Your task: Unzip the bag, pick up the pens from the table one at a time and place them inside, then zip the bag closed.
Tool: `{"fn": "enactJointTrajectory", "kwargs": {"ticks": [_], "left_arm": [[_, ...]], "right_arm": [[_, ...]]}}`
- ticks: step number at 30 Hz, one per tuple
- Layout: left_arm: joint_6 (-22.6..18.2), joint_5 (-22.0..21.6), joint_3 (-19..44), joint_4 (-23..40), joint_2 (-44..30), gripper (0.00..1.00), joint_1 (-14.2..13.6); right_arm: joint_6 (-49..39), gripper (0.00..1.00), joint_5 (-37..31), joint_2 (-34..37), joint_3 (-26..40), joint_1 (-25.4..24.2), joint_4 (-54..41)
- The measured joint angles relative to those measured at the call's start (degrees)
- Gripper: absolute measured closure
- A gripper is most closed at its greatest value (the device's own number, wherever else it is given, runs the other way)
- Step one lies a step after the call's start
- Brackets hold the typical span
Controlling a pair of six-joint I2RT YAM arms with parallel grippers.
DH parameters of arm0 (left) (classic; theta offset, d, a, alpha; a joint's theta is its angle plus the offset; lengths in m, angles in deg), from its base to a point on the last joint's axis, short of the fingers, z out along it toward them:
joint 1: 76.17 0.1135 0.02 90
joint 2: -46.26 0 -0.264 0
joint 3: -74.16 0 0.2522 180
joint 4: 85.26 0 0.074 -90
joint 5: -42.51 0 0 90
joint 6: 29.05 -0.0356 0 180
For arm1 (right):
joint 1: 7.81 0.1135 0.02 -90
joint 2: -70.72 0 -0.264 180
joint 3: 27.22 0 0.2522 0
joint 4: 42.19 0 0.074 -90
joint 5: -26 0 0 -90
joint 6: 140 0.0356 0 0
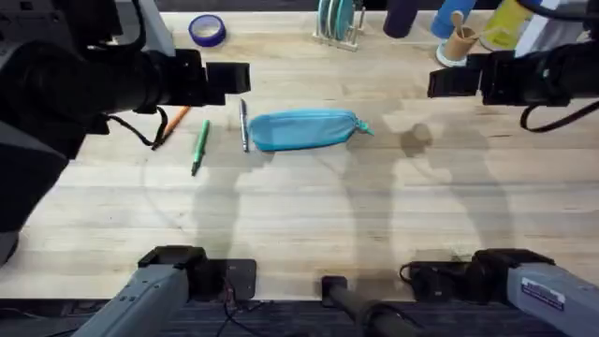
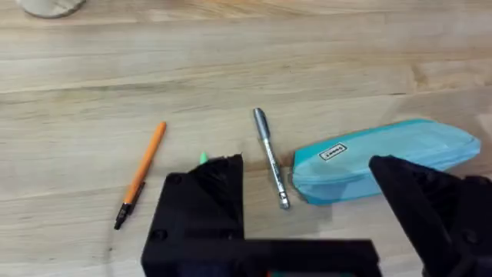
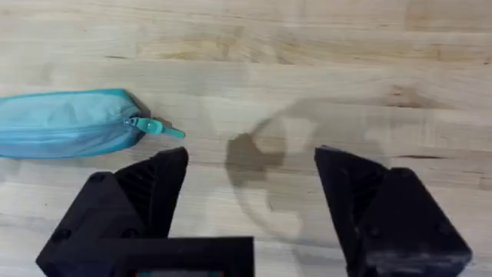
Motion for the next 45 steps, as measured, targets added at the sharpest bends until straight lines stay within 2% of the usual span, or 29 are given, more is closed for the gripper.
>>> {"fn": "enactJointTrajectory", "kwargs": {"ticks": [7, 15, 18, 29, 34, 39, 45], "left_arm": [[-0.4, 0.5, 0.0, 0.0, 0.0, 0.009, 0.0], [-11.1, 7.3, 0.0, 0.0, 0.0, 0.01, 0.1], [-15.0, 9.8, 0.0, 0.0, -0.3, 0.01, 1.2], [-35.8, 26.8, 0.0, 0.0, -6.1, 0.01, 9.3], [-45.3, 37.2, 0.1, 2.0, -8.4, 0.01, 13.7], [-52.3, 46.3, 0.1, 2.8, -12.0, 0.01, 15.3], [-58.6, 53.6, 0.1, 2.8, -18.8, 0.009, 15.5]], "right_arm": [[0.0, 0.005, 0.0, 0.0, 0.0, 0.0, 0.0], [0.0, 0.004, 0.0, 0.0, 0.0, 0.0, 0.0], [0.0, 0.004, 0.0, 0.0, 0.0, 0.0, 0.0], [0.0, 0.004, 0.0, 0.0, 0.0, 0.0, 0.0], [0.0, 0.005, 0.0, 0.0, 0.0, 0.0, 0.0], [0.0, 0.004, 0.0, 0.0, 0.0, 0.0, 0.0], [0.0, 0.004, 0.0, 0.0, 0.0, 0.0, 0.0]]}}
